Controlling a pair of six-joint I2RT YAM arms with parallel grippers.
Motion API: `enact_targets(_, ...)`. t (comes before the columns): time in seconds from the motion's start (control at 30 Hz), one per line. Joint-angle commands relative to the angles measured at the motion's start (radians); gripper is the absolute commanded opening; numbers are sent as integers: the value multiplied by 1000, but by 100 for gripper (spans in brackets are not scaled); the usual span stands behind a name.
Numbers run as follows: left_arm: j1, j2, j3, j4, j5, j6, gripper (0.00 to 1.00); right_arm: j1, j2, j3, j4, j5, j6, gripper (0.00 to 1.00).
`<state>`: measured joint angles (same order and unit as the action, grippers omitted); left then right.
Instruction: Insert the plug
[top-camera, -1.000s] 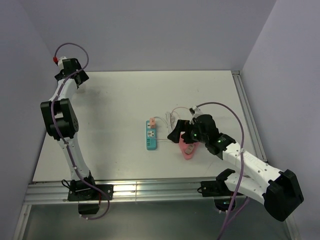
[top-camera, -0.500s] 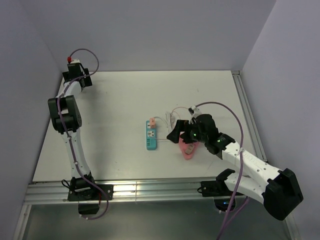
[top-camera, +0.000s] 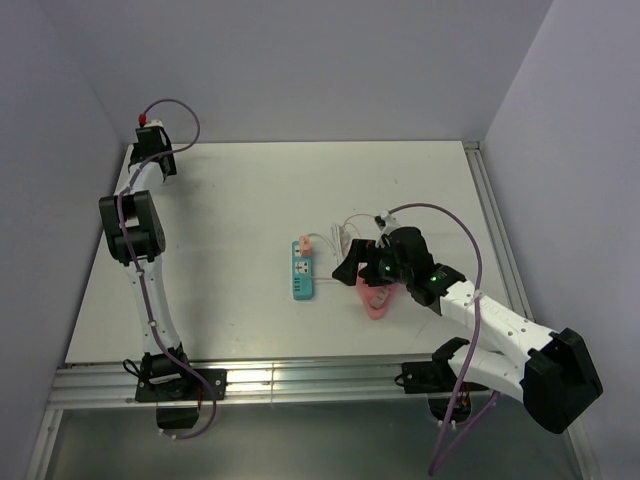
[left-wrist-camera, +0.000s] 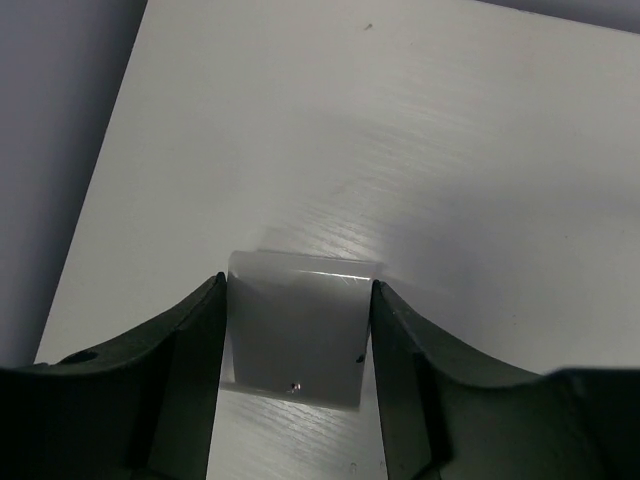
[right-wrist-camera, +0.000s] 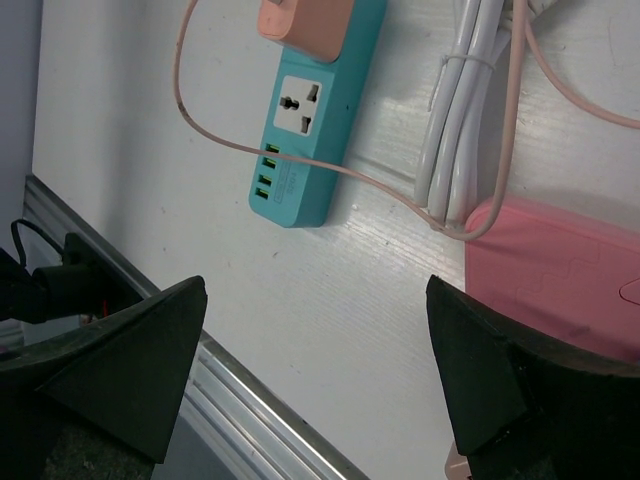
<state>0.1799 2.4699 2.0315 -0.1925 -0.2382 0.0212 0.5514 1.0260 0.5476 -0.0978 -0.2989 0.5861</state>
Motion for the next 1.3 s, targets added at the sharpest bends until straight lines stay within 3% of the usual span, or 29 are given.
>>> enact_targets(0.0,3,15,39,-16,-36,26,40,-7,-10,-5,38,-5,7,97)
enact_targets(0.03,4,17,41,-21,-39,26,32,-7,-14,-6,38,-2,9,97)
enact_targets(0.07,4,17,41,-22,-44,25,16,-7,-17,-6,32,0,12,97)
enact_targets(0.13,3,6,39,-24,-61,10,0,-7,-24,-3,20,3,12,97)
enact_targets(0.4,3,-115,36,-51,-7,-245,0,-5,-139,21,-79,118,-17,100)
enact_targets(0.53,0,-237,1,-55,135,-380,0,-5,-210,25,-94,179,-63,100)
enact_targets(0.63,-8,-352,-77,-18,216,-490,0,-5,-248,20,-79,170,-62,100)
enact_targets(0.8,-54,-578,-313,135,370,-668,0,-5,-169,75,-126,67,-68,96)
enact_targets(0.9,-123,-684,-425,183,446,-718,0,-4,-135,92,-126,31,-49,89)
enact_targets(1.03,-274,-813,-557,257,517,-744,0,2,-152,101,-140,50,-39,93)
enact_targets(1.27,-511,-1017,-789,209,413,-897,0,13,-207,118,-155,73,-40,98)
